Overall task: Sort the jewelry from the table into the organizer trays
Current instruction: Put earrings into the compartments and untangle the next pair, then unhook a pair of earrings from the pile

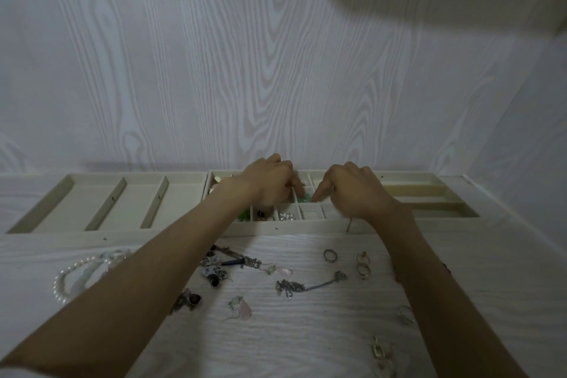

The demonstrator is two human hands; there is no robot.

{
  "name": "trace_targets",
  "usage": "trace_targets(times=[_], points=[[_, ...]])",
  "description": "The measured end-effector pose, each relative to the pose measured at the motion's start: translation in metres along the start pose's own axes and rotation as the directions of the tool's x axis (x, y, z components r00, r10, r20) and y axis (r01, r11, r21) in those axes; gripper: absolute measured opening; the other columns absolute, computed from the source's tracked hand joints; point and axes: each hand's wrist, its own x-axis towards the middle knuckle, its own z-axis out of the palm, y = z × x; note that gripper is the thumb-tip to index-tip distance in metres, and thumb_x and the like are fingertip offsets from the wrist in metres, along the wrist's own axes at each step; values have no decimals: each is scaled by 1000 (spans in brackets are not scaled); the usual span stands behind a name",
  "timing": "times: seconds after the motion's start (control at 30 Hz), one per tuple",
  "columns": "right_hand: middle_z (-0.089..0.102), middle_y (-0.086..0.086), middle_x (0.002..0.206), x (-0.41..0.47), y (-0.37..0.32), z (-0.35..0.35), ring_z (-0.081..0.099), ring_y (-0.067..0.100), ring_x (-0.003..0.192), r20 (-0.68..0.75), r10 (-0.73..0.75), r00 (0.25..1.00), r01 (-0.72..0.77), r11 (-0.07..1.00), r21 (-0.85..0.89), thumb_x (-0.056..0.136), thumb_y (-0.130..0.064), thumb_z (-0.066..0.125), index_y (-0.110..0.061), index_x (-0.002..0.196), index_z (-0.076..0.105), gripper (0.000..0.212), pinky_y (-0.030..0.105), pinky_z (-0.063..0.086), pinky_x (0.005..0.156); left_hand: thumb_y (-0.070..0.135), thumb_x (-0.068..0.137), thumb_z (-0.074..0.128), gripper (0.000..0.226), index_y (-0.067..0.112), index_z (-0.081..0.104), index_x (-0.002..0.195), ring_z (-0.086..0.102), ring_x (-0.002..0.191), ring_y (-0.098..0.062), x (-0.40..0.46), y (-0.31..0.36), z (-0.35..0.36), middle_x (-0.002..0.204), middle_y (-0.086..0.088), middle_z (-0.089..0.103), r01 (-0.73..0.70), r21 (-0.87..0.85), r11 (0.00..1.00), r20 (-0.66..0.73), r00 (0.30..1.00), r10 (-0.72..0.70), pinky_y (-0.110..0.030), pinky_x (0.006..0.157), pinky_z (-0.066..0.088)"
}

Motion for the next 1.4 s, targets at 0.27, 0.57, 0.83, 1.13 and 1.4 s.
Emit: trace_targets(times=[0.27, 0.57, 0.83, 1.13, 1.4], points=[[59, 2, 126, -15, -6, -2, 51, 22, 117, 1, 9, 1000, -10, 999, 52, 86, 4, 42, -30, 110, 68, 49, 34, 39, 92, 26, 96, 47, 33, 31, 60, 125, 42, 109, -19, -34, -2, -10, 123, -1, 58, 30, -152, 988, -44, 998, -37, -37, 94, 41], [64, -5, 121, -84, -34, -17, 59, 12, 105, 94, -65, 993, 35, 956, 293, 93, -17, 53, -28, 106, 70, 24, 29, 47, 86, 13, 93, 50, 36, 30, 63, 122, 51, 96, -3, -114, -5, -12, 115, 13, 59, 92, -277, 956, 75, 994, -74, -23, 90, 43], [68, -7, 109, -99, -74, 15, 60, 9, 95, 40, 0, 999, -8, 978, 210, 88, -35, 63, -27, 109, 71, 24, 19, 35, 70, -2, 90, 45, 45, 19, 60, 126, 54, 118, -13, -144, 4, 22, 129, 2, 60, 131, -427, 895, 36, 991, -128, -34, 100, 45], [69, -7, 99, -103, -83, 26, 48, 3, 77, -48, 71, 996, -62, 982, 180, 84, -41, 67, -30, 101, 73, 21, 21, 34, 69, 10, 90, 59, 38, 14, 58, 128, 55, 118, -15, -140, 18, 23, 131, -3, 58, 77, -536, 841, 42, 997, -64, -32, 103, 44], [69, -13, 82, -99, -74, 12, 59, 0, 72, -62, 89, 994, -56, 909, 414, 76, -32, 75, -34, 84, 74, 9, 24, 51, 66, 13, 86, 67, 40, 9, 58, 125, 62, 107, -14, -138, 21, 17, 117, -7, 66, 32, -665, 746, 25, 999, -20, -14, 88, 48]])
